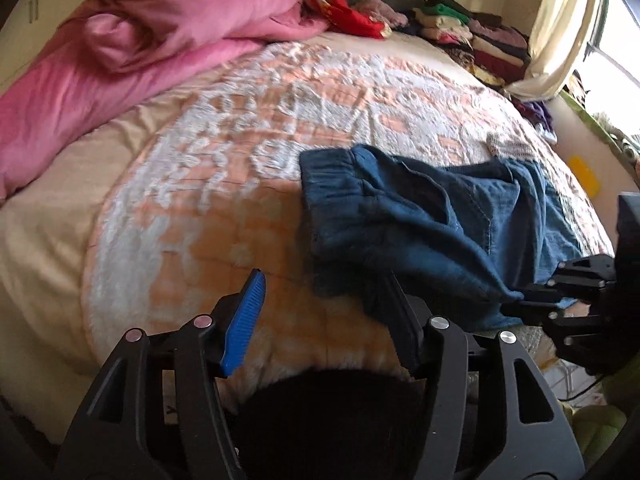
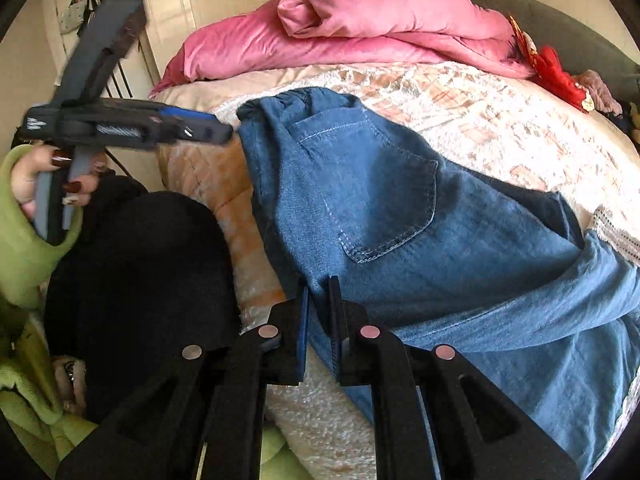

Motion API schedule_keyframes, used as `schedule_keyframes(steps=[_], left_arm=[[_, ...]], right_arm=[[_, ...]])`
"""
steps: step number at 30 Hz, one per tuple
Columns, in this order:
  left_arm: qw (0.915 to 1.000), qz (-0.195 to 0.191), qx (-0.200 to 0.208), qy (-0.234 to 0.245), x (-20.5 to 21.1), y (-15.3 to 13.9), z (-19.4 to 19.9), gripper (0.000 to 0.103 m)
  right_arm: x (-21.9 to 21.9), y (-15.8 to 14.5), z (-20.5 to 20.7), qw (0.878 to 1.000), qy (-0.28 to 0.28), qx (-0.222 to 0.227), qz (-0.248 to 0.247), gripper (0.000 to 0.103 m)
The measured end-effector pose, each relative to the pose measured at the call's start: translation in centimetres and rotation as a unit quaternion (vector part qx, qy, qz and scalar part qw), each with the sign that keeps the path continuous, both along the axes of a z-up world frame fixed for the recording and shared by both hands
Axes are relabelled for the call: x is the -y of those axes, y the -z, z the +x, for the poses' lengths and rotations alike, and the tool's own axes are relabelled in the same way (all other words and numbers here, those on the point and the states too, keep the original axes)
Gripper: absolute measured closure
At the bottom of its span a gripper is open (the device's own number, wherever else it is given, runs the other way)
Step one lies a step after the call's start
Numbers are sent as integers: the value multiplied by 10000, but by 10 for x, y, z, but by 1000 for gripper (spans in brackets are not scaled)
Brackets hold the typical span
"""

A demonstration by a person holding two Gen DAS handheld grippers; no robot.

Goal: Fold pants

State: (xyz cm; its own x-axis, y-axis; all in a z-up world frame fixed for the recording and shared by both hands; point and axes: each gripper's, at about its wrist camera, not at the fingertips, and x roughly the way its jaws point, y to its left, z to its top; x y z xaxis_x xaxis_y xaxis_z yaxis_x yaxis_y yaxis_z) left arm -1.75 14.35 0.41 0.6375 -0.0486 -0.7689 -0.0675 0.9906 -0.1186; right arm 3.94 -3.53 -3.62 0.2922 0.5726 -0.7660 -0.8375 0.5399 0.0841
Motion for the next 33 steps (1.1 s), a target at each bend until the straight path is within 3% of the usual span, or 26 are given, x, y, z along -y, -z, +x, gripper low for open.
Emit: schedule_keyframes(steps=[2,6,11,12,15,16,19,23,25,28,33], left_arm=[[9999,-56,123,-8,2,-8,-5,56],[9986,-56,230,474,33,-18,9,61],[9969,140,-337,695,55,20,47,65],[9968,179,-384,678,55,25,48,65],[9966,180,-383,709,54,32,42,65],[9967,171,-372,700,53,32,40,65],[9969,116,-357,693,52,33,37,65],[9970,68,-322,704,52,34,35,65],[9970,48,-297,711,53,34,34,65],[9975,-173,-152,675,49,27,30,61],[9975,-255,260,610,51,-3,15,51]], right_arm=[[0,6,-3,10000,-16,-68,6,94],[-6,12,-6,9999,-44,-141,-53,92],[1,0,-7,9998,-23,-214,-11,87],[7,-9,-6,9997,-2,-214,112,84],[18,-32,-1,9989,200,-2,423,62],[19,-34,3,9985,279,35,468,60],[15,-23,16,9978,570,-91,340,60],[7,16,26,9953,787,-541,-170,59],[9,21,24,9949,831,-554,-130,58],[20,8,24,9941,879,-616,143,51],[61,-33,27,9892,1366,-80,532,38]])
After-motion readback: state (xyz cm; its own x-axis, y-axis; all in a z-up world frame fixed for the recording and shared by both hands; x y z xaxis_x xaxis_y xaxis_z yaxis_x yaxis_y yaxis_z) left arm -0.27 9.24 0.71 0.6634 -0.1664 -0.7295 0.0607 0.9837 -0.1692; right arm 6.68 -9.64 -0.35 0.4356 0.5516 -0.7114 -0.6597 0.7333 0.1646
